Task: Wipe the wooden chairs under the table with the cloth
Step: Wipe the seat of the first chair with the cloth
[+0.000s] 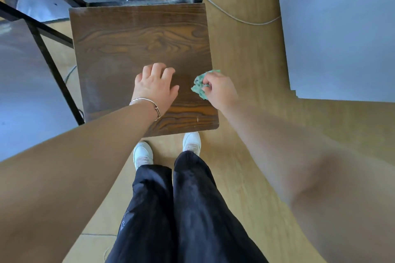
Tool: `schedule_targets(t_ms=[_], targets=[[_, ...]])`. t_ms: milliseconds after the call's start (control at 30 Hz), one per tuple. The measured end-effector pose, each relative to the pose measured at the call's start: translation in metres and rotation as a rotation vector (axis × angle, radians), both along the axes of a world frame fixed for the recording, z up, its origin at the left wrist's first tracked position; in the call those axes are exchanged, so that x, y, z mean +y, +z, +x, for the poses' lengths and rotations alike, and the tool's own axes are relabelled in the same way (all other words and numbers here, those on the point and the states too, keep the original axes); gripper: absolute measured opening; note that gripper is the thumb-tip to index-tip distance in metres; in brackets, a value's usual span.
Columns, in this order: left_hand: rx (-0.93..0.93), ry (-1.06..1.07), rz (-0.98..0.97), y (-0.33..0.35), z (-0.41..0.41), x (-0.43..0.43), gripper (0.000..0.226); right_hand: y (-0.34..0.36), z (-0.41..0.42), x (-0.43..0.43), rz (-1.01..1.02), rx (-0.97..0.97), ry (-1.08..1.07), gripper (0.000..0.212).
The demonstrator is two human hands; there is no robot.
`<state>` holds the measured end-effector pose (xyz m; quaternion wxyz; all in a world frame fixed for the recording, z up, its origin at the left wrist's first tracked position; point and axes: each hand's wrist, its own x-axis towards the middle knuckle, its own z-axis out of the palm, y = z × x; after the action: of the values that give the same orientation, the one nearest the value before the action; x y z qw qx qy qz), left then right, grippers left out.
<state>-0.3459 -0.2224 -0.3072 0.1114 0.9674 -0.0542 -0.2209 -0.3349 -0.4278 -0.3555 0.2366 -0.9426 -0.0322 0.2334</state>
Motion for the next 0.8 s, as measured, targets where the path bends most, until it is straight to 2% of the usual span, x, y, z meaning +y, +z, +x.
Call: schedule_targets(t_ms=[167,433,567,700,800], targets=[[0.006,-0.027,-0.008,0.002,-0.032,-0.002,0.046,0.004,-0.072,-0.008,-0.055,0.088,-0.017,0.008],[0.006,-0.059,-0.010,-0.009,-0.069,0.011,0.045,0.003,-0.130,-0.006,-0.052,0.073,-0.104,0.006],[0.003,-0.070,-0.010,-0.009,-0.082,0.023,0.045,0.007,-0.134,-0.001,0.038,0.102,-0.303,0.009],[-0.002,-0.078,0.006,-0.007,-0.089,0.039,0.045,0.006,-0.131,0.007,0.111,0.008,-0.597,0.009],[-0.012,-0.085,0.020,-0.006,-0.089,0.051,0.045,-0.002,-0.127,0.023,0.072,-0.011,-0.632,0.010]])
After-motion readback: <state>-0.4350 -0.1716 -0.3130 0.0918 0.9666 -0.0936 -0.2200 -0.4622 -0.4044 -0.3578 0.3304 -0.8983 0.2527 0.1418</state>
